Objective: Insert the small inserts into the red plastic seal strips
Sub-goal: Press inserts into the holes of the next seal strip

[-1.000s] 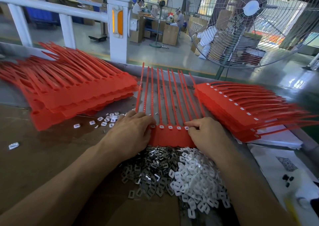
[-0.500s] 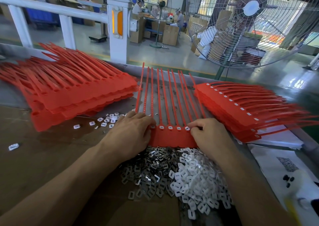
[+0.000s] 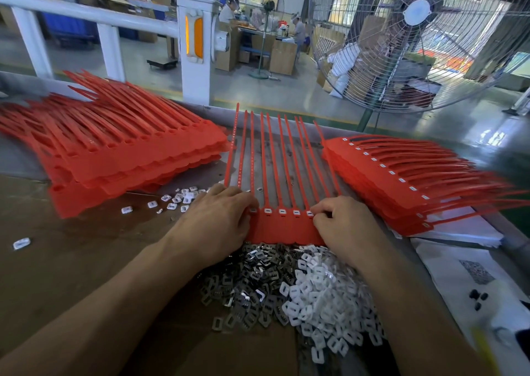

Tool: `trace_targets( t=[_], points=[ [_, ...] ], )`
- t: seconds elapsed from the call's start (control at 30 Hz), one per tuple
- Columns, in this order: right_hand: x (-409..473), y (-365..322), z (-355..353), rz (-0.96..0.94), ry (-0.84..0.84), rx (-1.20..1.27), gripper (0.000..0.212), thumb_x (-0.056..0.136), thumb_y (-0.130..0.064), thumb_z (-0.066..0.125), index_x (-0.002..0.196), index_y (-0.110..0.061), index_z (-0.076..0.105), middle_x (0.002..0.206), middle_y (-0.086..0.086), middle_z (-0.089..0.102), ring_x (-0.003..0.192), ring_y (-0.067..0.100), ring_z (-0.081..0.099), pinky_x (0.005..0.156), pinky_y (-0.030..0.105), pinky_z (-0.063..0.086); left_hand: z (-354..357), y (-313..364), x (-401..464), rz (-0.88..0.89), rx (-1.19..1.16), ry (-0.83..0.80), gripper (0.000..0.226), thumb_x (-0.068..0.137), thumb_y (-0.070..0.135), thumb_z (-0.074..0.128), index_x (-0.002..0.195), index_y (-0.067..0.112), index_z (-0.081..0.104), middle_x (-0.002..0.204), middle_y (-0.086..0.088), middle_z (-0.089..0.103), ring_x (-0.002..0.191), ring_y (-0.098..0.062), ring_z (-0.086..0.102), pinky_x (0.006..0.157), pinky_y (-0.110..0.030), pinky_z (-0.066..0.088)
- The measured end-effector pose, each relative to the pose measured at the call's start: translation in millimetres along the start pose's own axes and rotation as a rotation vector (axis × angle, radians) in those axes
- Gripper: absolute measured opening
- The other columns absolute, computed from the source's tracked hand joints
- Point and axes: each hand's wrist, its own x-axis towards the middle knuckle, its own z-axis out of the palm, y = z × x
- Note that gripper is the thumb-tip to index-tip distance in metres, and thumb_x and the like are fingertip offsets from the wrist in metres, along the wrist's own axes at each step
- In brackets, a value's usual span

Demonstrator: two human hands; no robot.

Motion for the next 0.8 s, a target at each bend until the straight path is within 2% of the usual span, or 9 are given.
trace_targets(
  t=[0.1,0.23,0.3,0.37,0.47,0.53,0.7,0.8],
  points=[
    [-0.7,-2.7,-0.1,-0.032,-0.001,-0.074,0.025,0.096,-0.018,0.056,0.100,-0.021,0.081,0.096,-0.005,0.075,0.084,0.012,0.069,0.082,0.036,0.059,0.2,-0.2,-0.3,-0.001,0.000,-0.005,0.031,0.099,0.033,0.046,0.128,0.033,0.058,0.124,0.012,0.059,0.119,-0.015,0.045,0.106,-0.040,0.038],
    [-2.6,-5.8,-0.3,-0.093,-0.021,-0.195,0.027,0.096,-0.020,0.053,0.104,-0.020,0.079,0.101,-0.002,0.071,0.089,0.016,0.067,0.083,0.037,0.056,0.0,0.7,0.0,-0.006,0.006,-0.007,0.032,0.100,0.033,0.045,0.130,0.033,0.057,0.128,0.012,0.058,0.121,-0.015,0.044,0.108,-0.040,0.037],
    [-2.9,-7.1,-0.8,-0.108,-0.044,-0.247,0.027,0.096,-0.020,0.051,0.100,-0.019,0.078,0.098,-0.001,0.069,0.083,0.016,0.066,0.075,0.034,0.054,0.2,0.8,0.3,-0.008,0.007,-0.011,0.033,0.100,0.033,0.045,0.131,0.033,0.056,0.129,0.012,0.058,0.122,-0.015,0.044,0.108,-0.040,0.036],
    [-2.6,-8.8,-1.8,-0.112,-0.063,-0.288,0.026,0.096,-0.019,0.050,0.094,-0.018,0.076,0.096,-0.001,0.065,0.080,0.016,0.064,0.063,0.031,0.046,0.1,0.9,0.3,-0.008,0.008,-0.014,0.033,0.100,0.033,0.044,0.131,0.033,0.056,0.130,0.012,0.057,0.122,-0.015,0.044,0.109,-0.040,0.036],
    [-2.9,-12.8,-2.9,-0.111,-0.079,-0.354,0.022,0.099,-0.021,0.049,0.086,-0.018,0.066,0.094,-0.003,0.054,0.081,0.016,0.059,0.056,0.029,0.034,0.1,1.0,0.8,-0.009,0.010,-0.017,0.033,0.101,0.034,0.045,0.132,0.033,0.055,0.130,0.012,0.057,0.123,-0.015,0.043,0.109,-0.041,0.036],
    [-3.6,-16.0,-2.5,-0.120,-0.080,-0.402,0.019,0.100,-0.023,0.047,0.086,-0.019,0.058,0.094,-0.004,0.049,0.081,0.017,0.055,0.057,0.030,0.032,-0.2,1.1,0.6,-0.008,0.006,-0.015,0.033,0.100,0.033,0.045,0.131,0.033,0.056,0.130,0.012,0.057,0.122,-0.015,0.044,0.109,-0.041,0.037],
    [-3.1,-20.6,-0.1,-0.138,-0.072,-0.471,0.018,0.101,-0.024,0.047,0.098,-0.016,0.063,0.096,-0.002,0.046,0.083,0.019,0.050,0.069,0.033,0.041,-1.0,2.0,0.0,-0.007,0.004,-0.005,0.032,0.100,0.032,0.046,0.130,0.033,0.057,0.127,0.012,0.058,0.121,-0.016,0.044,0.108,-0.041,0.037],
    [-3.0,-21.4,0.7,-0.123,-0.065,-0.433,0.015,0.100,-0.022,0.047,0.091,-0.016,0.058,0.098,-0.001,0.050,0.084,0.020,0.053,0.070,0.033,0.041,-1.5,2.5,-0.4,-0.008,0.010,-0.001,0.032,0.100,0.032,0.046,0.130,0.033,0.057,0.127,0.013,0.058,0.121,-0.015,0.044,0.108,-0.040,0.037]
  ],
)
